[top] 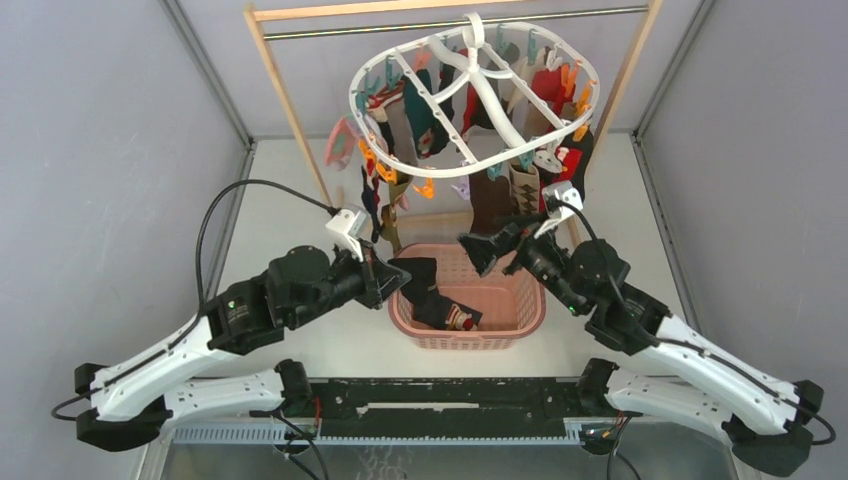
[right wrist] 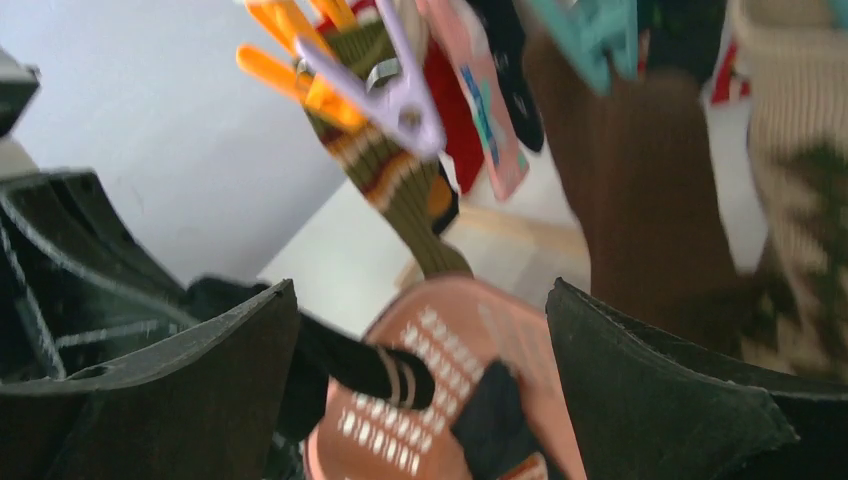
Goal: Remove the socks clipped to the hanger
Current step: Remove the sock from the hanger, then place the sock in the bin, then adjust the bin at the center of the board.
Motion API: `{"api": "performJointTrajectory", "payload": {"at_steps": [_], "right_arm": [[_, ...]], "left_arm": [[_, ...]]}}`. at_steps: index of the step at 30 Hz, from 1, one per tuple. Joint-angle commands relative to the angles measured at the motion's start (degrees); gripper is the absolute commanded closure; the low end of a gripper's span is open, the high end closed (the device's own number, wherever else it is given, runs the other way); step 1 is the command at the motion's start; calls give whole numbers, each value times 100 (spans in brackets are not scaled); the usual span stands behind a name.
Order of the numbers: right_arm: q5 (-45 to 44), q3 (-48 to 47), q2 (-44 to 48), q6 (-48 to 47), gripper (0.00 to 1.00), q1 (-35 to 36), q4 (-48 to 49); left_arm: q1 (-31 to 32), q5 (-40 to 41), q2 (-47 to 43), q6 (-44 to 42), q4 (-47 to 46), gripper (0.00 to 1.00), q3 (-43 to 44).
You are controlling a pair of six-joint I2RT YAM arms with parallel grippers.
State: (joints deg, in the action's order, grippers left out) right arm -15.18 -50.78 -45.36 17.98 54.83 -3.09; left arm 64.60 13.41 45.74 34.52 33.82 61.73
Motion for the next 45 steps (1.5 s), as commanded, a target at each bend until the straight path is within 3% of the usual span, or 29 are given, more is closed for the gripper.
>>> {"api": "performJointTrajectory", "payload": {"at_steps": [1, 11, 21, 32, 37, 40, 45], "right_arm": [[131, 256, 585, 926, 0, 112, -1637], [169, 1059, 1898, 1559, 0, 132, -2713], [376, 1377, 2446, 1966, 0, 194, -2970], [526, 1662, 2528, 2212, 0, 319, -3065], [541, 1660, 2396, 2183, 0, 328, -3086], [533, 1632, 2264, 2242, 0, 318, -3105], [480, 1548, 1865, 2245, 0, 326, -3076]], "left_arm": [[35, 160, 150, -121, -121, 98, 261], [37, 480, 601, -201, -511, 97, -196], [36, 128, 1566, 51, -1460, 93, -887], [80, 59, 2211, 358, -2179, 41, -1583], [376, 124, 2185, 216, -1936, 26, -1441], [492, 85, 2123, 200, -1574, 1, -1232], [510, -129, 1958, 204, -1311, 0, -1248]]}}
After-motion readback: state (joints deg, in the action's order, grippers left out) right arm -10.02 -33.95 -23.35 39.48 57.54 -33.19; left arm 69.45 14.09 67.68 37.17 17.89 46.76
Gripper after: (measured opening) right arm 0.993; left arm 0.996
